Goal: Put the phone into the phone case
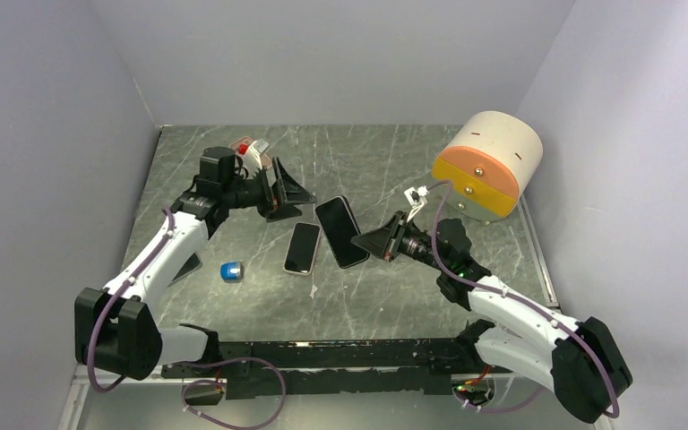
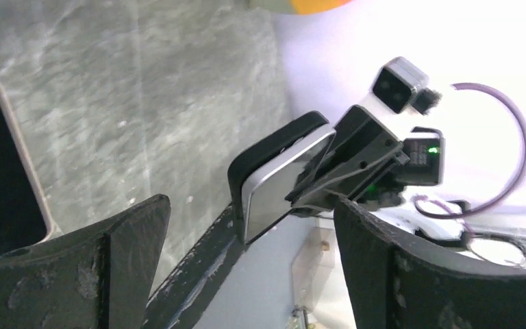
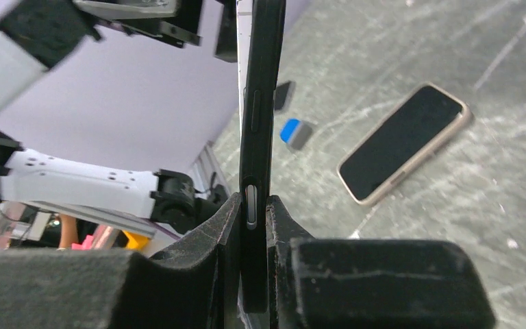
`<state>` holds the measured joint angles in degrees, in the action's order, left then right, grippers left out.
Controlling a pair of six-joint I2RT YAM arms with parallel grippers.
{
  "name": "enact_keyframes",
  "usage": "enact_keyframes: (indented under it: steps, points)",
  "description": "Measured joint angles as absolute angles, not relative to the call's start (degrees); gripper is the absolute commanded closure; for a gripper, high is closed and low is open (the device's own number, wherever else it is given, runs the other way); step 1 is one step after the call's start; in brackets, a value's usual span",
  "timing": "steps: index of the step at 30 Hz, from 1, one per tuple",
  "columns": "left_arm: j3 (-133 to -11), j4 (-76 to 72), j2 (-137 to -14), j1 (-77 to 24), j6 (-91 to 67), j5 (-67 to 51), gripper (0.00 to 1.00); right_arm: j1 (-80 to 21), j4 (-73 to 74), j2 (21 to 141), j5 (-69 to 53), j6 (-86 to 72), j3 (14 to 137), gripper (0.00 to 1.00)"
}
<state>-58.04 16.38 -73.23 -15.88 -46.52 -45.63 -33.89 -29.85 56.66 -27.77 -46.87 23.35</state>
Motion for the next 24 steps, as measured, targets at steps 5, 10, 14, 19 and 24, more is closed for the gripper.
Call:
enact_keyframes:
  steps: [5,10,14,19,24]
  points:
    - [-54.2,2.1,-72.0,-14.1,-54.3,-53.9,0.12,-33.9,-36.4,55.6,-29.7,-50.2,23.4,1.0]
    - [-51.8,-10.7,-72.0,-14.1,-61.8,-59.3,0.2,-33.9,-45.1,58.8,-33.5,-55.0,23.4,1.0]
    - [-51.0,-17.0,-72.1,-14.1,-65.7,-61.4,0.26,-33.9,-52.3,62.4,-35.2,-59.4,23.3,1.0]
    - [-49.9,-21.8,-72.1,-14.1,-68.3,-62.9,0.41,-33.8,-57.6,64.5,-36.2,-62.6,23.1,1.0]
    - [-49.0,-24.1,-72.1,-14.1,-70.1,-63.7,0.62,-33.7,-60.1,64.8,-36.4,-63.9,22.8,1.0]
